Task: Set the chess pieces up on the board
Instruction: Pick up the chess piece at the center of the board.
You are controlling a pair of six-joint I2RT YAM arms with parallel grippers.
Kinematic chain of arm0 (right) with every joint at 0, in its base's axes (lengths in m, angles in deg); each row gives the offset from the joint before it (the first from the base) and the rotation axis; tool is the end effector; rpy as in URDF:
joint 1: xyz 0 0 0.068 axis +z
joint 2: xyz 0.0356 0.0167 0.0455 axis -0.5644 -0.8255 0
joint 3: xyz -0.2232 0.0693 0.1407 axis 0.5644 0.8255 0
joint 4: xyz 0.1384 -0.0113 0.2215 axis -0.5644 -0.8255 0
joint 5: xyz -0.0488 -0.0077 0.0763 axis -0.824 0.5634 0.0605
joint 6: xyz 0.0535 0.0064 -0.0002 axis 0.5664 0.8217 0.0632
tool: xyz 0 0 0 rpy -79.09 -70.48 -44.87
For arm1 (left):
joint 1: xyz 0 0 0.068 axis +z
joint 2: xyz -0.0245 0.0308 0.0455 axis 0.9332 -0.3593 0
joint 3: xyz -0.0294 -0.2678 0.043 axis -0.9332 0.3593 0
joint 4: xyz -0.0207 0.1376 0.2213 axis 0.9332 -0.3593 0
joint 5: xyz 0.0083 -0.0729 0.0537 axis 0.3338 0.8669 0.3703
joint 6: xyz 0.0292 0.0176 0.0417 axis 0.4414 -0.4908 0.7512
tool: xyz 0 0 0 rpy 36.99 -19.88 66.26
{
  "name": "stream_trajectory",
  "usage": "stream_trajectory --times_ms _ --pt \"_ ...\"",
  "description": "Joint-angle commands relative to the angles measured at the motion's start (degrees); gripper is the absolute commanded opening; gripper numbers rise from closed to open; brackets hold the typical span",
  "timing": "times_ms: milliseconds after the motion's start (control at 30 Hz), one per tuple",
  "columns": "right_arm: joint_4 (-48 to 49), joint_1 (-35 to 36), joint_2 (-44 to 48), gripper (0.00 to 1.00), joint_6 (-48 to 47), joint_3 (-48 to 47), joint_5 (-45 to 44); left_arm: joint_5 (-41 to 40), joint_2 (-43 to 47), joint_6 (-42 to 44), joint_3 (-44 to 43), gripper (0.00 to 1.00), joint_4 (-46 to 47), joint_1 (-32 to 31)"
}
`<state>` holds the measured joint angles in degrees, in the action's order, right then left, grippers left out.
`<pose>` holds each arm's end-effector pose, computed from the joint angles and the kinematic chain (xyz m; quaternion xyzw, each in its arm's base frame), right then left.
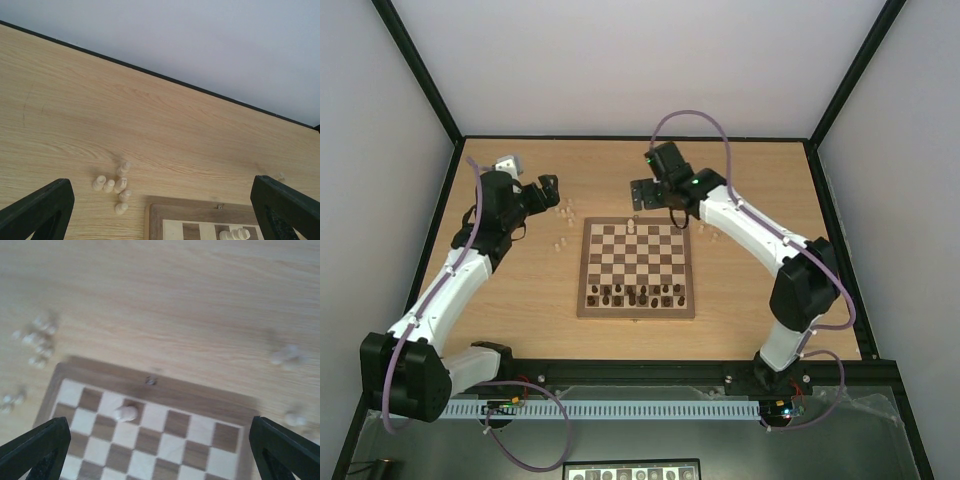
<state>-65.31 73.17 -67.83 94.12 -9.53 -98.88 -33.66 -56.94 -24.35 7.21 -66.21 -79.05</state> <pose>0.3201 0.2475 0.3217 -0.0988 0.8857 0.1318 0.4340 0.2651 -0.0488 0.3080 -0.1106 0.8046 -0.2038 0.5467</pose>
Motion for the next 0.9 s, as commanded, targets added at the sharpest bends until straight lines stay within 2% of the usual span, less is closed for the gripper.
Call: stream_trajectory --times_ms 0,33,100,267,333,400,567,667,867 --pt "-4.43 -7.26 1.87 0.95 -0.67 -2.54 -1.01 0.44 0.57 -0.01 -0.18 1.0 -0.4 -0.21" --pt "-5.22 -8.69 1.14 0.88 -0.63 -3.65 -0.88 0.16 0.46 -0.02 -0.02 0.99 -0.4 -0.18" --pt "-6.23 -10.62 -0.62 0.81 -0.59 -5.36 -0.89 -0.23 0.21 -0.12 0.18 1.0 -0.16 -0.17" --pt "-8.71 -12.23 -7.29 0.7 -1.27 -10.15 -3.65 -0.48 -0.84 0.07 -0.48 1.0 0.22 -0.06" --pt "-8.98 -13.38 -9.76 0.64 -1.24 -11.65 -3.08 -0.31 -1.16 0.05 -0.67 1.0 0.4 0.04" --pt "-8.35 -14.46 -11.48 0.63 -1.29 -12.36 -1.93 -0.34 -1.49 0.09 -0.54 0.99 0.76 -0.06" --pt "-9.05 -16.75 -16.08 0.5 -1.56 -14.69 -1.72 -0.7 -2.52 0.14 -0.6 1.0 1.04 0.01" --pt "-10.49 -17.42 -19.62 0.47 -1.96 -17.25 -2.86 -0.75 -2.85 0.12 -0.52 0.99 1.26 0.01" --pt "-11.09 -18.22 -24.08 0.46 -2.33 -19.76 -2.45 -1.14 -3.19 0.17 -0.38 1.0 1.34 0.0"
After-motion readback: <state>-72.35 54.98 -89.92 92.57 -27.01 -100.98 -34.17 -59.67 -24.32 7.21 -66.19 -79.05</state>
